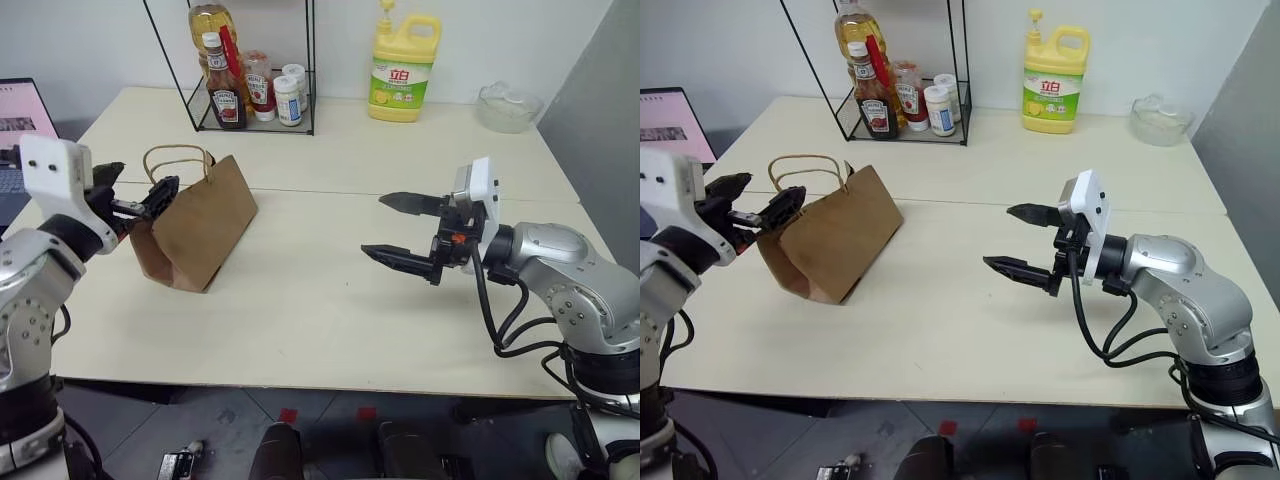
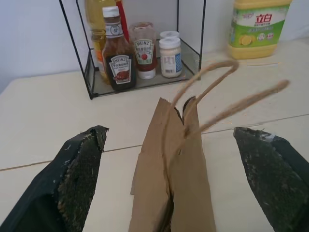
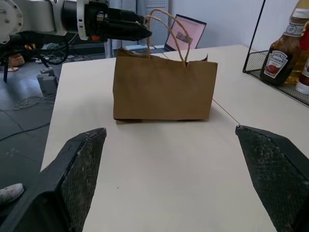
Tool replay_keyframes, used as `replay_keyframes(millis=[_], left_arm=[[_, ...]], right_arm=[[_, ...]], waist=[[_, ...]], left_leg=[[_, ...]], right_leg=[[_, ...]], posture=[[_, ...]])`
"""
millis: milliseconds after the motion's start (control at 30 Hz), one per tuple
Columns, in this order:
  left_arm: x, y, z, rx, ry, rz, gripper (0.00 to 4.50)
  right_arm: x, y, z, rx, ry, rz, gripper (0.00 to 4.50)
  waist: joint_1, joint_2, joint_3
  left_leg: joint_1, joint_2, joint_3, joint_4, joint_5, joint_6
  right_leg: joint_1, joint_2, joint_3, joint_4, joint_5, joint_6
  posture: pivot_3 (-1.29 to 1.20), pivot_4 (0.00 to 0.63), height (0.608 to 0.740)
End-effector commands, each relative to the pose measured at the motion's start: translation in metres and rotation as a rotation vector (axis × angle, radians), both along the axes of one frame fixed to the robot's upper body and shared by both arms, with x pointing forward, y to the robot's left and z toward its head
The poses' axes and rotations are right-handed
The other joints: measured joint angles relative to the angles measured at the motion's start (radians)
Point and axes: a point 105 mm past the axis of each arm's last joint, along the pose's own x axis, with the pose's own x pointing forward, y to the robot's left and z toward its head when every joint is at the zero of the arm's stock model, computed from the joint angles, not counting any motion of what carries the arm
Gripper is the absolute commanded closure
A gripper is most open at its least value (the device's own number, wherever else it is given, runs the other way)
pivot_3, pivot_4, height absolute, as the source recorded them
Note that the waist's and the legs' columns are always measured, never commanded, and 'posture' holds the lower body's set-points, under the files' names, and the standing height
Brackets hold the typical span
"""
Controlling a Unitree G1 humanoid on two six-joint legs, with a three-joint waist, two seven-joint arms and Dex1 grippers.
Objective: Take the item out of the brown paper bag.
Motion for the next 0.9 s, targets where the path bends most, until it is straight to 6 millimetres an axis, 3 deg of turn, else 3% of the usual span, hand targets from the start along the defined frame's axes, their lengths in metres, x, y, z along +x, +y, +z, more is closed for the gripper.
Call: replay_keyframes(millis=[33,67,167,567,900], left_arm=[[0.006,-0.005,0.015,0.053,-0.031,-0.044,0.01],[0.009,-0.007,0.016,0.064,-0.032,-0.052,0.01],[0.014,-0.011,0.019,0.076,-0.038,-0.077,0.61],[0.019,-0.011,0.03,0.104,-0.065,-0.083,4.46],[0.026,-0.021,0.038,0.162,0.01,-0.3,4.49]], right_arm=[[-0.007,-0.002,0.015,0.021,-0.061,-0.003,0.0],[-0.008,-0.003,0.014,0.021,-0.061,-0.008,0.0],[-0.009,-0.006,0.013,0.019,-0.059,-0.023,0.0],[-0.01,-0.01,0.009,0.02,-0.054,-0.05,0.0],[-0.018,-0.011,-0.002,-0.038,-0.069,-0.01,0.0]], waist=[[0.0,0.0,0.0],[0.0,0.0,0.0],[0.0,0.0,0.0],[0.0,0.0,0.0],[0.002,0.001,0.002]], left_leg=[[0.0,0.0,0.0,0.0,0.0,0.0],[0.0,0.0,0.0,0.0,0.0,0.0],[0.0,0.0,0.0,0.0,0.0,0.0],[0.0,0.0,0.0,0.0,0.0,0.0],[-0.001,0.0,0.0,0.0,0.0,0.0]], right_leg=[[0.0,0.0,0.0,0.0,0.0,0.0],[0.0,0.0,0.0,0.0,0.0,0.0],[0.0,0.0,0.0,0.0,0.0,0.0],[0.0,0.0,0.0,0.0,0.0,0.0],[0.0,0.0,0.0,0.0,0.0,0.0]], posture=[[0.0,0.15,0.74],[0.0,0.15,0.74],[0.0,0.15,0.74],[0.0,0.15,0.74],[0.0,0.15,0.74]])
